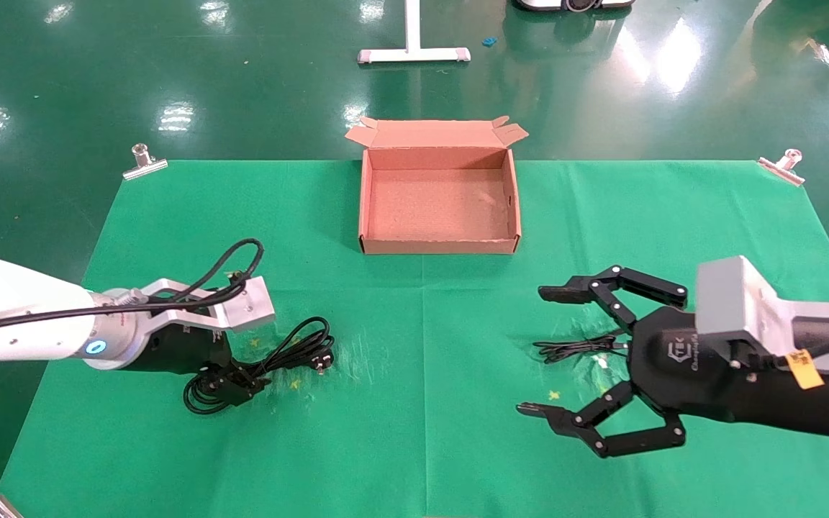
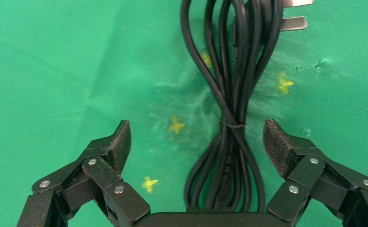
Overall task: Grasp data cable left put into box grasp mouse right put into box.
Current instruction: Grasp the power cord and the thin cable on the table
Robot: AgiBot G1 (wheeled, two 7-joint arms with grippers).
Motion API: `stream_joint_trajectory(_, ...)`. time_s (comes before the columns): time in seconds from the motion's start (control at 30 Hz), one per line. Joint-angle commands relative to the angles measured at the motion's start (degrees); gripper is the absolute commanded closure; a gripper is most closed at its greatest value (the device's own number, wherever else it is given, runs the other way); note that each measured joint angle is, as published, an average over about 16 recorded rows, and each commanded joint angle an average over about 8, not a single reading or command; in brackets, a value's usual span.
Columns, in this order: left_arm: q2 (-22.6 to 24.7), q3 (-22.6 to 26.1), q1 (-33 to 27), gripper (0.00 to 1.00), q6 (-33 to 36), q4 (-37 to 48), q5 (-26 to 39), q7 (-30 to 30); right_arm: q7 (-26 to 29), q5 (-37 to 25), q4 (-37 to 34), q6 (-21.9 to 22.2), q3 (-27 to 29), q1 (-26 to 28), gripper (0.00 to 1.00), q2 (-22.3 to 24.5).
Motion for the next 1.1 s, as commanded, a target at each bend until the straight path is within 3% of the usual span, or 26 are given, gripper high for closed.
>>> stream_joint_trajectory(0.03, 0.40, 0.25, 0.31, 0.00, -0.22, 0.00, 0.75, -0.77, -0.06, -0.04, -0.21, -0.07, 0.00, -0.02, 0.00, 0.07)
stream_joint_trajectory(0.73, 1.25, 0.73, 0.45, 0.00, -0.35, -0.11, 2.58, -2.65, -1.34, -2.08, 0.13, 1.01, -0.06, -0.65, 0.00, 0.89)
stream_joint_trajectory(0.87, 1.27, 0.74, 0.42, 0.00, -0.31, -0.11, 2.59, -2.67, -3.05, -8.39, 1.22, 3.94, -1.39, -0.60, 0.00, 0.93)
stream_joint_trajectory(1.1, 1.27, 0.75, 0.41, 0.00, -0.31, -0.11, 2.59, -2.68, -3.44, -26.24, 1.04, 11.11, -6.78, 2.02, 0.00, -2.85)
